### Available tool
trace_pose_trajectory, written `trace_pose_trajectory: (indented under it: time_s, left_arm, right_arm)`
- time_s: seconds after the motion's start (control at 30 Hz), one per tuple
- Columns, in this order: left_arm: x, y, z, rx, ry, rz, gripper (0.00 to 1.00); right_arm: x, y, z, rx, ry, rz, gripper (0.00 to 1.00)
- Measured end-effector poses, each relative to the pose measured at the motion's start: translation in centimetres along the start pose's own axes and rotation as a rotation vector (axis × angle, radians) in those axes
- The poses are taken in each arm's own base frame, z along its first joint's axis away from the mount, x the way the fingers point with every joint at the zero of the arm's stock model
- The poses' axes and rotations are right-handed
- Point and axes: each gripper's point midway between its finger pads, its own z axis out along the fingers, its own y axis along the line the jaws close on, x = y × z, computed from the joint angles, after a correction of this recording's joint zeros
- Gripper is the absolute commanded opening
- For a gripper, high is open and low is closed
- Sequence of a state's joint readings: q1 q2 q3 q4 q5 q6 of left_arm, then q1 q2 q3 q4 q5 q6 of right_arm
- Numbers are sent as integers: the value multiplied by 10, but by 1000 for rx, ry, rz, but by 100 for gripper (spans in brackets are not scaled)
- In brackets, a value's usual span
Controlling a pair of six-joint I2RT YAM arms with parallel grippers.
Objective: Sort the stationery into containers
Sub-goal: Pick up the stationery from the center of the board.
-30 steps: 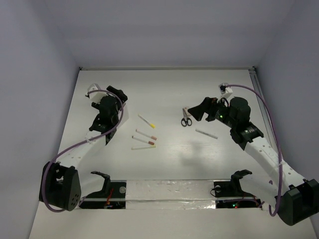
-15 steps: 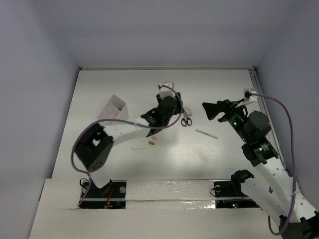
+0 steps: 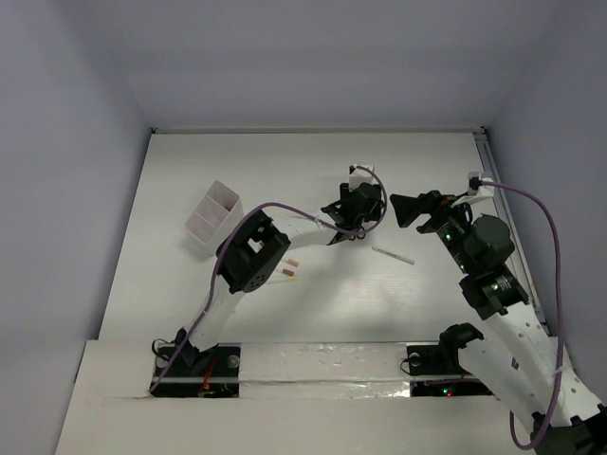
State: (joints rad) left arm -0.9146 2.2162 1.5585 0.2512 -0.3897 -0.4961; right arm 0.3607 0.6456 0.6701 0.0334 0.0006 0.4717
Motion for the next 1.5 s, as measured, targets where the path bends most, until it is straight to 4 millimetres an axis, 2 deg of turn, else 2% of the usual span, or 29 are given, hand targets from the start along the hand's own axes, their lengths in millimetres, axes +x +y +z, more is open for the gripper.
trace_pose_trajectory:
  time_s: [0.1, 0.27, 0.43, 0.57, 0.77, 0.9, 1.07, 1.2, 1.3, 1.5]
  left_arm:
    - [0, -3, 9, -6, -4, 1, 52]
    - [1, 3, 10, -35, -12, 2, 51]
    - [14, 22, 8, -86, -21, 6, 50]
    - [17, 27, 7, -104, -14, 11, 50]
    - [17, 26, 7, -102, -14, 5, 49]
    - [17, 25, 7, -96, -13, 4, 45]
    - [8, 15, 11, -74, -26, -4, 41]
    - [4, 6, 18, -56, -30, -9, 42]
    - [9, 7, 21, -57, -19, -2, 44]
    - [7, 5, 22, -53, -28, -5, 60]
  right_arm:
    - [2, -1, 1, 4, 7, 0, 100]
    - [3, -1, 2, 5, 9, 0, 100]
    - [6, -4, 5, 12, 21, 0, 100]
    - [10, -4, 7, 12, 36, 0, 100]
    - [11, -3, 6, 3, 39, 0, 100]
    - [14, -3, 8, 2, 53, 1, 100]
    - [20, -4, 11, 3, 73, 1, 100]
    - [21, -4, 11, 2, 75, 1, 100]
    - [19, -4, 10, 0, 71, 1, 100]
    - [17, -2, 9, -5, 62, 0, 100]
